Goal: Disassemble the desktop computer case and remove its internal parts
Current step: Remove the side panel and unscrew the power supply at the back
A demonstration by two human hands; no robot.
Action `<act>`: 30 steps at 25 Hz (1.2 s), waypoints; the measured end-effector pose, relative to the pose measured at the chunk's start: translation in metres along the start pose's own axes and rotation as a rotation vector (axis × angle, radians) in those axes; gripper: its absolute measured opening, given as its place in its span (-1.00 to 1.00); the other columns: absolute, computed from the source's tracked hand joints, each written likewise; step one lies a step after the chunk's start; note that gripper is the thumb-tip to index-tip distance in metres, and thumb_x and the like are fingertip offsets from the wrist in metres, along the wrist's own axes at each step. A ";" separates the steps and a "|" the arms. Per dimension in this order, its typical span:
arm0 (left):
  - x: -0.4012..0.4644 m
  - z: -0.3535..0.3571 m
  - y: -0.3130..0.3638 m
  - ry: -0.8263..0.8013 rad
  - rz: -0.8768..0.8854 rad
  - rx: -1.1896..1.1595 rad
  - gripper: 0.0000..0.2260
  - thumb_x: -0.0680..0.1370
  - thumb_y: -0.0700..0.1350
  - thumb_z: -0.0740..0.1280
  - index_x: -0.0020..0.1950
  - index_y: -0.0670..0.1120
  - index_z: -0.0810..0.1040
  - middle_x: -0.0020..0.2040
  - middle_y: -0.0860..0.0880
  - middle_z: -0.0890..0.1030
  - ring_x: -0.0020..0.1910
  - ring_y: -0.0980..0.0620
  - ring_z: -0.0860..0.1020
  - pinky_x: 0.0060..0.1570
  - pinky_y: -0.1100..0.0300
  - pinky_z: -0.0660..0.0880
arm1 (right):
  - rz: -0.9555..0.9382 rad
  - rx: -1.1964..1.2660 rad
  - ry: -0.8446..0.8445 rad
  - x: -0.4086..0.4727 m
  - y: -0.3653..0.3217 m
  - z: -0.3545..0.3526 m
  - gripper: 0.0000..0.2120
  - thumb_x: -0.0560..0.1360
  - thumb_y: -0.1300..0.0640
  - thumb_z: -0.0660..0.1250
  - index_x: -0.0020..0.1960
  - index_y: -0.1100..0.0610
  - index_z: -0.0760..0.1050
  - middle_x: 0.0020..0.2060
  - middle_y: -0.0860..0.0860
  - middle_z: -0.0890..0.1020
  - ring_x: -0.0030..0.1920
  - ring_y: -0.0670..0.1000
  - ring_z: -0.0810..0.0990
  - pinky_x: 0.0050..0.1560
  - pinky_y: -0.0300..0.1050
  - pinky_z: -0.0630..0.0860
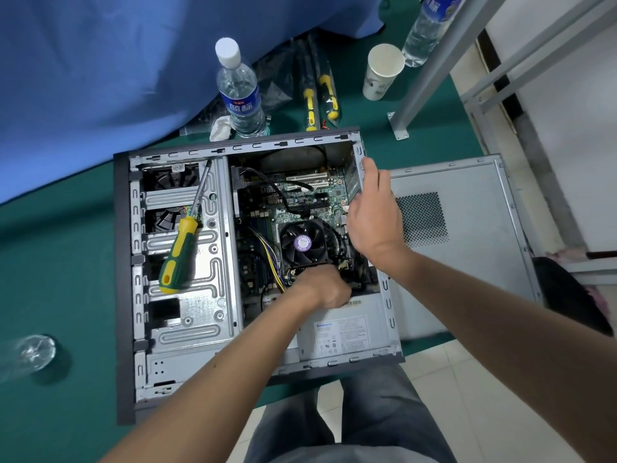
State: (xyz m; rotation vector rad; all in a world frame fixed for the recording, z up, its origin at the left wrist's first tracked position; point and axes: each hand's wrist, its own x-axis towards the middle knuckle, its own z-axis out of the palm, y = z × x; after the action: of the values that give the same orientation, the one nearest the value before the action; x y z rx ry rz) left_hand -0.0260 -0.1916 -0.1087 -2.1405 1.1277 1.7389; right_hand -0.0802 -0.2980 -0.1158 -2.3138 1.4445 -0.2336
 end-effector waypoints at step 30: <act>0.045 -0.020 -0.021 0.439 0.531 0.866 -0.90 0.49 -0.17 0.35 -0.23 -0.05 0.57 -0.31 0.07 0.49 0.15 -0.02 0.37 0.31 -0.16 0.02 | -0.025 0.055 0.016 0.000 0.001 -0.002 -0.50 0.59 0.21 0.17 0.50 0.12 0.17 0.26 0.13 0.37 0.05 0.25 0.55 0.04 0.23 0.53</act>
State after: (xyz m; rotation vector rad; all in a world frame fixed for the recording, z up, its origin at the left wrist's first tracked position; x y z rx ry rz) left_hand 0.0046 -0.2084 -0.1492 -1.7418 2.1912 0.6102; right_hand -0.0818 -0.2984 -0.1145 -2.2922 1.3993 -0.2955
